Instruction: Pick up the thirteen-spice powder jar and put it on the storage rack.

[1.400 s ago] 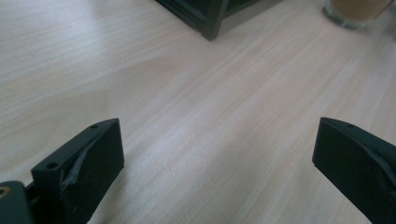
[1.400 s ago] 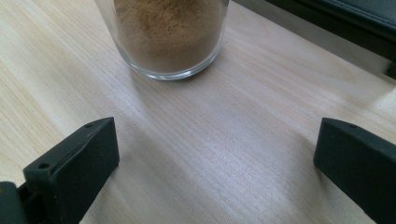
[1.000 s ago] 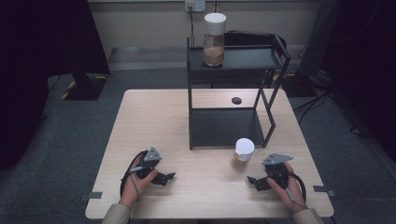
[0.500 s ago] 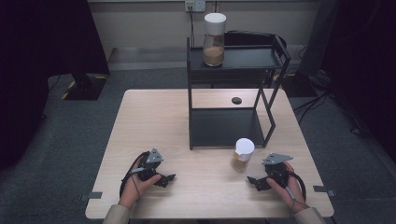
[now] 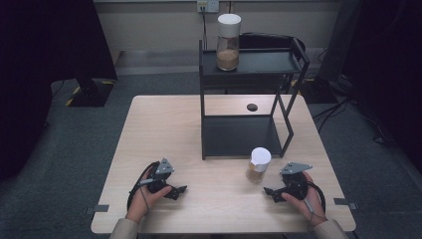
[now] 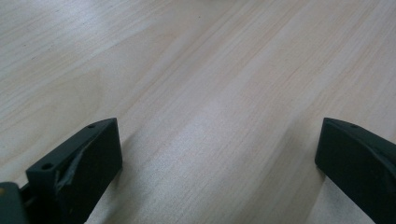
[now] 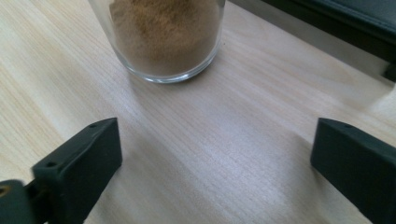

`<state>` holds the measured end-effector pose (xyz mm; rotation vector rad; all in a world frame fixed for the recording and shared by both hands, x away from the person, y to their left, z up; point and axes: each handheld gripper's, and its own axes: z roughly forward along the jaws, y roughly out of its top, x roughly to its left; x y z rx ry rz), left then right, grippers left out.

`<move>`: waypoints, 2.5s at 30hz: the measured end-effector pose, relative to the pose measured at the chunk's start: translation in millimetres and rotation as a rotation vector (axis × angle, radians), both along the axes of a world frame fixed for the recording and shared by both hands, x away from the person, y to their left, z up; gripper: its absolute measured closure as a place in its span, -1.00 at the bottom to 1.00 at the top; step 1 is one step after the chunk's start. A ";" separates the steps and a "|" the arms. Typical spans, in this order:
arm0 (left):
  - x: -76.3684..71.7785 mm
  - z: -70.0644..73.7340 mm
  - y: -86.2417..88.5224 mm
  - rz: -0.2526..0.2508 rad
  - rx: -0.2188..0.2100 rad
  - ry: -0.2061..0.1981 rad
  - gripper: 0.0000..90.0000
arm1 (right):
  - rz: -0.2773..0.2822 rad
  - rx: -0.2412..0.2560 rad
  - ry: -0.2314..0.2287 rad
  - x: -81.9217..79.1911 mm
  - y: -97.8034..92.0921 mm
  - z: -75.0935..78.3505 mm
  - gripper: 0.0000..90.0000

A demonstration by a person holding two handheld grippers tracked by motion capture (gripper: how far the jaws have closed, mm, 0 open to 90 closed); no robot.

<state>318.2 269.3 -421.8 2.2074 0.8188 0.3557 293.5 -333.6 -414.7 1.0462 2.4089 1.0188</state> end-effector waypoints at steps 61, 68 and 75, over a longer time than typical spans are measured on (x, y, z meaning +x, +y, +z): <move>0.1 0.0 0.1 -0.001 0.000 0.000 -1.00 | 0.048 0.123 -0.067 53.4 25.6 59.0 -0.34; 0.1 0.0 0.1 0.000 0.000 0.000 -1.00 | 0.051 0.122 -0.076 62.5 26.1 85.3 -0.33; 0.1 0.0 0.1 -0.001 0.000 0.000 -1.00 | 0.051 0.116 -0.064 71.2 27.5 107.1 -0.33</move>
